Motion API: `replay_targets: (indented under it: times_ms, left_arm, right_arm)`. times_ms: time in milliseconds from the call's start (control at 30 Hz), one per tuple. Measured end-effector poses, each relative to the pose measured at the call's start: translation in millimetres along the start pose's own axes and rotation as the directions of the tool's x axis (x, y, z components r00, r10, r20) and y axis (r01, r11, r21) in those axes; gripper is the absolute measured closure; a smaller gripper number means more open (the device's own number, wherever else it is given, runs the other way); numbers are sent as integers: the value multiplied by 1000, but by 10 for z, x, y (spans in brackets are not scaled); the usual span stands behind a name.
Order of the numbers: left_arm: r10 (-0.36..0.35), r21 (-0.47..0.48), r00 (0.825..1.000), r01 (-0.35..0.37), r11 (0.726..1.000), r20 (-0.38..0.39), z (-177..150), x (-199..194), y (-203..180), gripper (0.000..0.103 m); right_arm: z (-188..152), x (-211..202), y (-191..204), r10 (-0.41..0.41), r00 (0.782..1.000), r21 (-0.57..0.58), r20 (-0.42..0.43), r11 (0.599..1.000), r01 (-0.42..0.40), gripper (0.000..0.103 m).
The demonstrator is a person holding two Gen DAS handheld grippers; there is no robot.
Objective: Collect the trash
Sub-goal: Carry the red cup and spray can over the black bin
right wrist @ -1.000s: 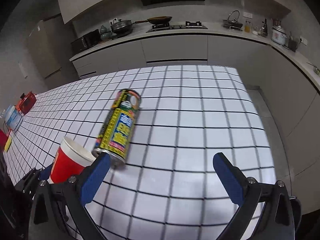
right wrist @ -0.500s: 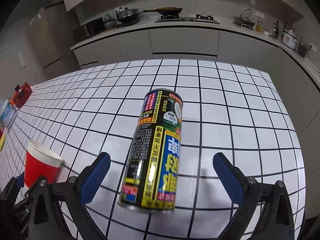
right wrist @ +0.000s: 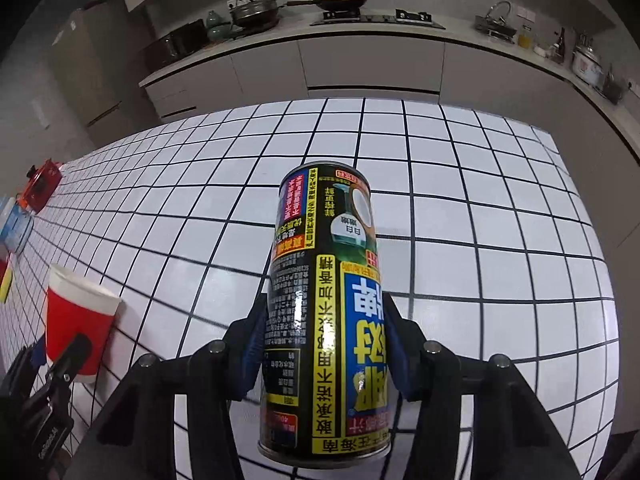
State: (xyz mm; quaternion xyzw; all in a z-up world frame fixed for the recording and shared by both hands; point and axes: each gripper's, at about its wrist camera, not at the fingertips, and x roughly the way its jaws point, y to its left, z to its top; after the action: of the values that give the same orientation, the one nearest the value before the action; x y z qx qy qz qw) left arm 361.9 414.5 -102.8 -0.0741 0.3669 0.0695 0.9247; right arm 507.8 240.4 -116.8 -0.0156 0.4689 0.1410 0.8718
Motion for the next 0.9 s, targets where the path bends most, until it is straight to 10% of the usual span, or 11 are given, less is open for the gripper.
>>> replay_targets:
  times_ms: [900]
  left_arm:
    - [-148, 137, 988, 141, 981, 46, -427, -749, -1722, 44]
  right_arm:
    - [-1089, -1590, -1509, -36, 992, -12, 122, 999, 38, 49]
